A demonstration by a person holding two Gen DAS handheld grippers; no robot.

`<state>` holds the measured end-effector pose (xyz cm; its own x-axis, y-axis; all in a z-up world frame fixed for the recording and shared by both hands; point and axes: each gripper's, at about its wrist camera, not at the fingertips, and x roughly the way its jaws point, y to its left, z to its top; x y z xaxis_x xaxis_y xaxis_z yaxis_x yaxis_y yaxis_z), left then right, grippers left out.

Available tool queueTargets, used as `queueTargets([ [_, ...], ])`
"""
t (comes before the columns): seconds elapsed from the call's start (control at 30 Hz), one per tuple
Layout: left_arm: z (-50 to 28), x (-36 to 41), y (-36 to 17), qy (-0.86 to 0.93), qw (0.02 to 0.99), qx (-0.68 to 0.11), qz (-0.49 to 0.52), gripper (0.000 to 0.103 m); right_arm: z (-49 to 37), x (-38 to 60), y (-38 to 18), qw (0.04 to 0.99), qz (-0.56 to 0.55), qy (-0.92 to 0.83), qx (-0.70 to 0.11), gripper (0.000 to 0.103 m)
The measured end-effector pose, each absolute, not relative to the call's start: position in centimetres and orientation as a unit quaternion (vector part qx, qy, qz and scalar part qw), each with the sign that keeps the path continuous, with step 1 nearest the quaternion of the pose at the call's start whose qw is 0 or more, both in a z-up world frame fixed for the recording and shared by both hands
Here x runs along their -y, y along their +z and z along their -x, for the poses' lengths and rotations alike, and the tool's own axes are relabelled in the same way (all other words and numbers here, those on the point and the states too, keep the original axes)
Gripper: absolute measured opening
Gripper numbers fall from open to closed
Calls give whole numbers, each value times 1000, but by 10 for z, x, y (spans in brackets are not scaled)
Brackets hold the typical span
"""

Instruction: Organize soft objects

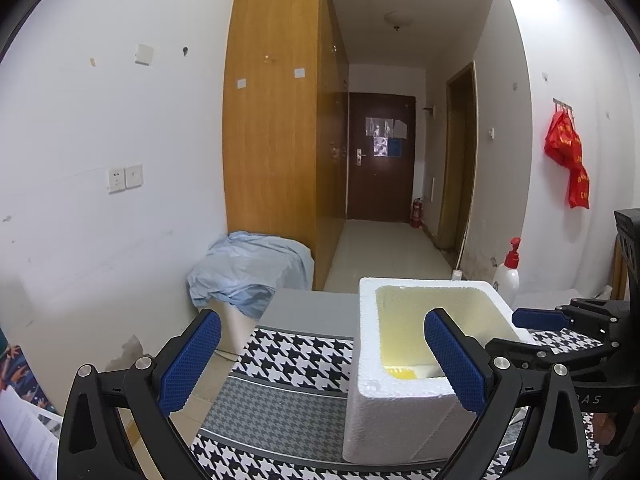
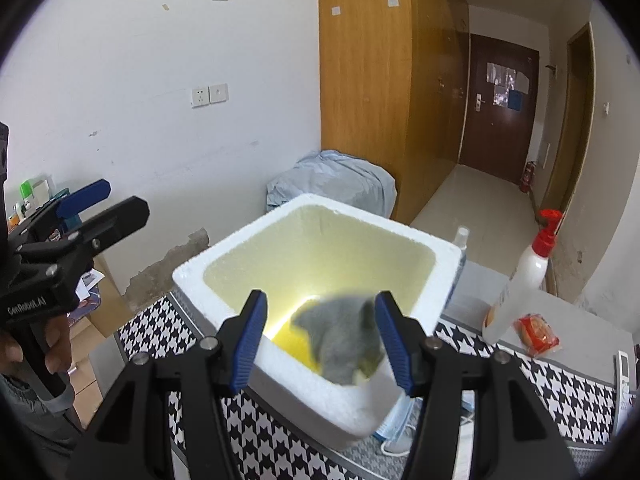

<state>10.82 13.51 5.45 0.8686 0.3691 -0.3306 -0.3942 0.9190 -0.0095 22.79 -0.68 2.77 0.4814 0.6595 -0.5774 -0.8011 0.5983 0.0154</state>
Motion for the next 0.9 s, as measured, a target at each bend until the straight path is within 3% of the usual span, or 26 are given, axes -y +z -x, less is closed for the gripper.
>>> queueTargets([
  [0.27, -112, -126, 55, 187, 967, -168, 31, 102, -224, 20, 33, 860, 117, 423, -260, 64],
  [0.47, -114, -120, 54, 178, 968, -172, 28, 102, -222, 30, 36, 867, 103, 420, -247, 80],
  [0.6, -113, -117, 54, 174, 969, -171, 30, 102, -221, 38, 38, 870, 92, 422, -238, 97],
  [0.9, -111, -106, 54, 158, 972, -168, 39, 102, -222, 56, 41, 882, 74, 407, -224, 101],
])
